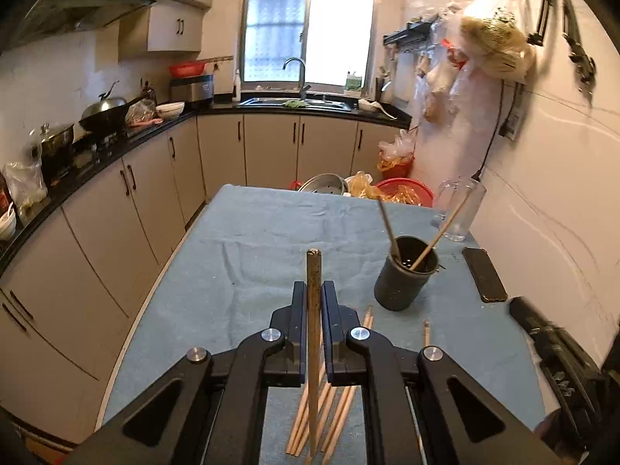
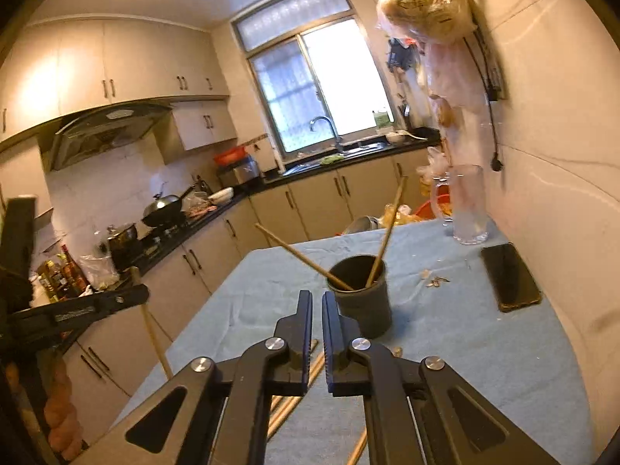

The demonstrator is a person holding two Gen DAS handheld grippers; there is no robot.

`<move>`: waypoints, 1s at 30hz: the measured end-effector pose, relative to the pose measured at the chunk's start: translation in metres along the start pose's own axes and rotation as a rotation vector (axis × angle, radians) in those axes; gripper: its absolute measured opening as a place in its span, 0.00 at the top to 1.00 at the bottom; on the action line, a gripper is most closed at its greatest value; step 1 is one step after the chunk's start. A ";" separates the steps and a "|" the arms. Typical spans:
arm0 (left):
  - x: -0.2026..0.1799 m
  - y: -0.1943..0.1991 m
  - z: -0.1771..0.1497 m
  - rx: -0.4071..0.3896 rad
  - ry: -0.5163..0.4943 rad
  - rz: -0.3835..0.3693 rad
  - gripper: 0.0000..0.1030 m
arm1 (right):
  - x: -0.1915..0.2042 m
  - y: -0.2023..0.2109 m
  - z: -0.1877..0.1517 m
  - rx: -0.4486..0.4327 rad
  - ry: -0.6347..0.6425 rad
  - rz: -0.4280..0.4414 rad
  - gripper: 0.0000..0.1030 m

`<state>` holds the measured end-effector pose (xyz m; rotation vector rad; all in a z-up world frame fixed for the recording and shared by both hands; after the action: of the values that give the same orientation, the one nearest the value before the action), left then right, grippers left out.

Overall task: Organize utensils
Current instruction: 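Lift the right tool's chopstick over the grey cup while the left tool carries its own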

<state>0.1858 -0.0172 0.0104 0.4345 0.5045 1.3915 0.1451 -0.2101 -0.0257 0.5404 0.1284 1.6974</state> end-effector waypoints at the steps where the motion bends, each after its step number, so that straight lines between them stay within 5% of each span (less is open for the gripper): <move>1: -0.002 0.002 -0.001 0.002 0.001 -0.008 0.93 | 0.000 -0.006 -0.003 0.046 0.006 0.014 0.94; 4: -0.007 0.004 -0.004 0.012 0.004 -0.018 0.93 | -0.014 -0.027 -0.019 0.154 0.002 0.004 0.90; 8: -0.006 0.006 -0.011 0.032 0.016 -0.038 0.93 | -0.050 -0.066 -0.059 0.345 -0.093 -0.050 0.71; 16: -0.006 -0.001 -0.012 0.041 0.015 -0.064 0.93 | -0.092 -0.142 -0.108 0.592 -0.137 -0.130 0.71; 21: -0.004 -0.010 -0.012 0.056 0.027 -0.073 0.93 | -0.096 -0.166 -0.099 0.620 -0.128 -0.185 0.71; 27: -0.005 -0.010 -0.012 0.058 0.022 -0.086 0.93 | -0.087 -0.177 -0.099 0.600 0.037 -0.250 0.88; 30: -0.007 -0.004 -0.011 0.049 0.021 -0.092 0.93 | -0.090 -0.169 -0.092 0.560 -0.011 -0.174 0.92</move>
<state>0.1820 -0.0250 -0.0005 0.4318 0.5704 1.2983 0.2685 -0.2411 -0.1961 0.9228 0.6375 1.4797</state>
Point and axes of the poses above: each gripper's, at about its wrist camera, not at the fingertips, and y roughly against the way its jaws point, x to its left, z to its top, the point moved 7 cm from there along -y, roughly the way its jaws point, and after that the axes turned 3 degrees about -x, right-handed, at the moved point
